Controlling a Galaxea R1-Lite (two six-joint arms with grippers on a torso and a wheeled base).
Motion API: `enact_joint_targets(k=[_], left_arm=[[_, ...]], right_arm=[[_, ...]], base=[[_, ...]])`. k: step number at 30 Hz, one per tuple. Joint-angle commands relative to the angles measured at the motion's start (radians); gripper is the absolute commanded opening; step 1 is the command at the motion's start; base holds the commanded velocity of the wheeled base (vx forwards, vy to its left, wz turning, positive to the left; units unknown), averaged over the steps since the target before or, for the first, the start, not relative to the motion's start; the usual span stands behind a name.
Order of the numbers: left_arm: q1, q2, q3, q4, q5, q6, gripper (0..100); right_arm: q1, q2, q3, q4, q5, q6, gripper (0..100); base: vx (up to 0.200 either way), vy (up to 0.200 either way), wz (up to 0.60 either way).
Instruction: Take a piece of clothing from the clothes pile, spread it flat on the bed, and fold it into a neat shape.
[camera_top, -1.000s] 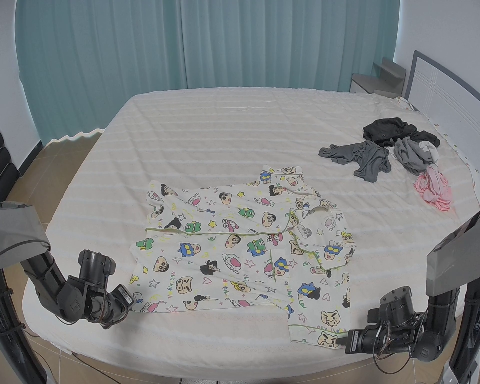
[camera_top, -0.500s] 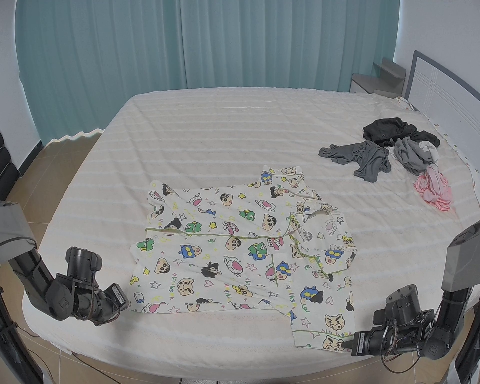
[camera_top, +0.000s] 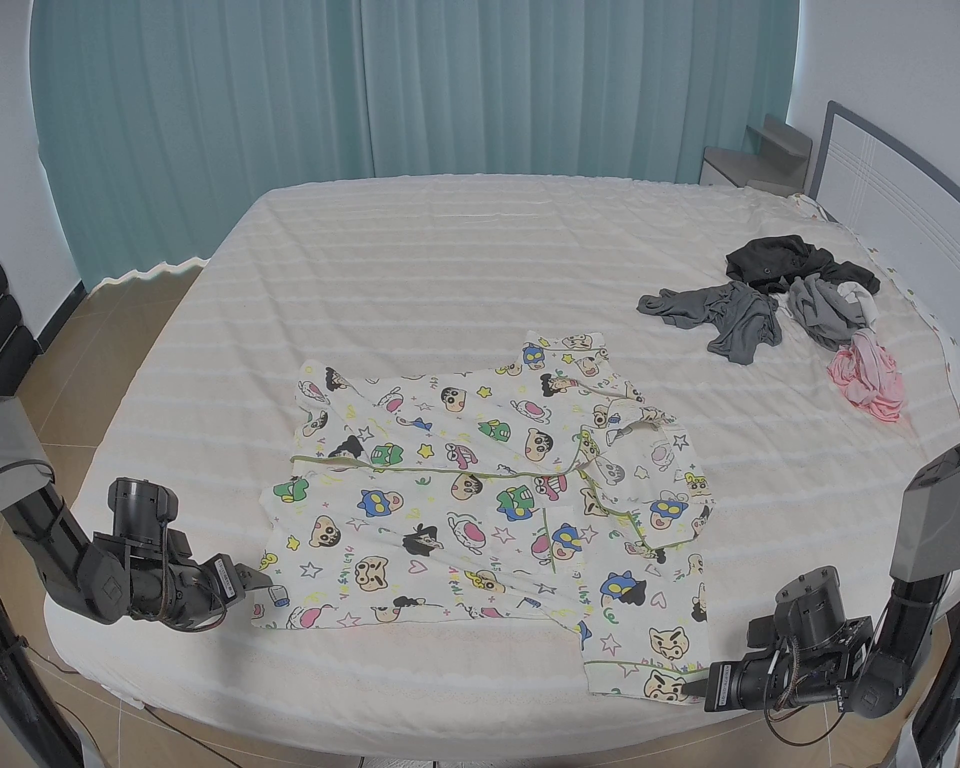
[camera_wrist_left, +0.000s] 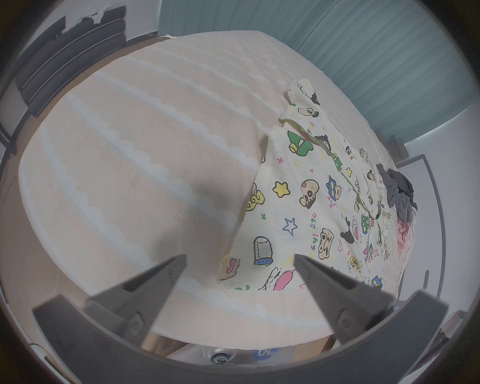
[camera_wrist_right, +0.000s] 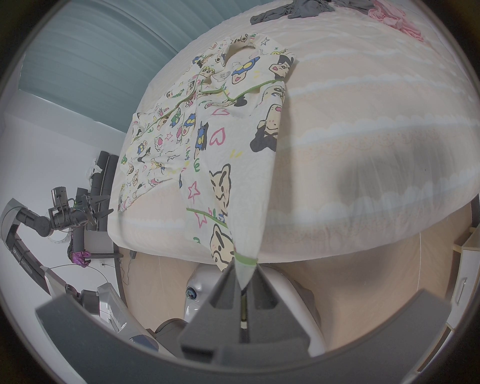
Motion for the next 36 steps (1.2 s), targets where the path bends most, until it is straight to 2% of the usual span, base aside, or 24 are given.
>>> enact_joint_targets(k=[1, 5, 7, 17, 21, 22, 26, 36], left_arm=[[0.004, 0.074, -0.025, -0.011, -0.031, 0.024, 100], [-0.001, 0.094, -0.043, -0.014, -0.108, 0.072, 100], [-0.008, 0.107, -0.059, -0.011, -0.122, 0.078, 100], [-0.028, 0.214, -0.168, 0.001, -0.112, 0.119, 100], [-0.067, 0.215, -0.175, 0.012, -0.115, 0.116, 100], [-0.074, 0.215, -0.174, 0.01, -0.115, 0.116, 0], [-0.1, 0.215, -0.178, 0.012, -0.115, 0.112, 0], [-0.087, 0.185, -0.151, 0.058, -0.112, 0.115, 0]], right_arm=[[0.012, -0.003, 0.017, -0.004, -0.002, -0.001, 0], [0.007, -0.007, 0.017, -0.004, -0.002, 0.0, 0], [0.007, -0.009, 0.017, -0.004, 0.0, 0.0, 0], [0.016, -0.009, 0.017, -0.009, 0.001, -0.001, 0], [0.015, -0.007, 0.017, -0.013, 0.001, -0.001, 0], [0.015, -0.007, 0.017, -0.017, 0.001, -0.001, 0], [0.015, -0.007, 0.017, -0.018, 0.001, -0.001, 0], [0.016, -0.01, 0.017, -0.015, -0.005, -0.001, 0]], base=[[0.0, 0.0, 0.0], [0.0, 0.0, 0.0], [0.0, 0.0, 0.0], [0.0, 0.0, 0.0], [0.0, 0.0, 0.0], [0.0, 0.0, 0.0], [0.0, 0.0, 0.0], [0.0, 0.0, 0.0]])
